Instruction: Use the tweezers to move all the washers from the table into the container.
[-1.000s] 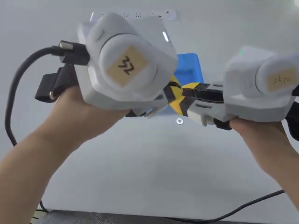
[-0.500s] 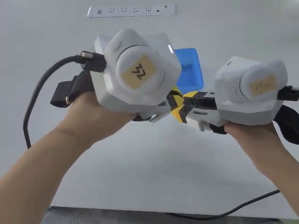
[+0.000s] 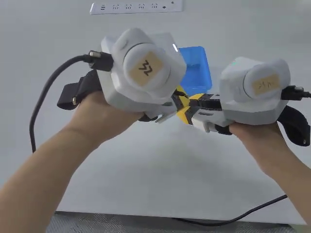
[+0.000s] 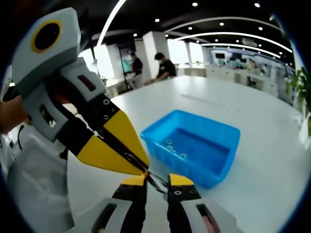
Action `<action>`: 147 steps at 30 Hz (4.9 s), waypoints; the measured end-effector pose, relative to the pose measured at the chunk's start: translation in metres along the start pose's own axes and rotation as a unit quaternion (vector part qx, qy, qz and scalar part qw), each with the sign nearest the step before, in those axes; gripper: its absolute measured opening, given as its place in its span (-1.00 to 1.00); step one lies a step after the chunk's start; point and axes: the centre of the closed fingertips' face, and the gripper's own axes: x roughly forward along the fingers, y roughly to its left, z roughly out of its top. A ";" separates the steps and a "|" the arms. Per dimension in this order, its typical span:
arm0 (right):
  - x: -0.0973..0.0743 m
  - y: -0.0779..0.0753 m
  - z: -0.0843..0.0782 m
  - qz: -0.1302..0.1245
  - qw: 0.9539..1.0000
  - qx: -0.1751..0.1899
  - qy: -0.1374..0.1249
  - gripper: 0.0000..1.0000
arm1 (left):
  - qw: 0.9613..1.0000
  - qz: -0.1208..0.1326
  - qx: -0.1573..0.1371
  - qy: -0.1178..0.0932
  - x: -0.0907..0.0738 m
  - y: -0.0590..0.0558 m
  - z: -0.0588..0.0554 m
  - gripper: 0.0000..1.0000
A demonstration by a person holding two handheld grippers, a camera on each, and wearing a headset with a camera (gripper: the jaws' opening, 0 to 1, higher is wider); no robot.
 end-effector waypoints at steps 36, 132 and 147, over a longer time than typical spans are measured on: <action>-0.019 0.004 0.023 -0.021 0.997 -0.077 0.010 -0.92 | 0.999 0.006 0.043 -0.005 -0.022 -0.003 0.033 -1.00; -0.055 0.004 0.052 -0.114 0.980 -0.160 0.018 -0.73 | 0.996 0.005 0.078 -0.043 -0.065 -0.002 0.053 -1.00; -0.055 0.025 -0.015 -0.103 0.986 -0.118 0.065 -0.71 | 0.996 -0.049 0.078 -0.006 -0.045 -0.046 0.010 -1.00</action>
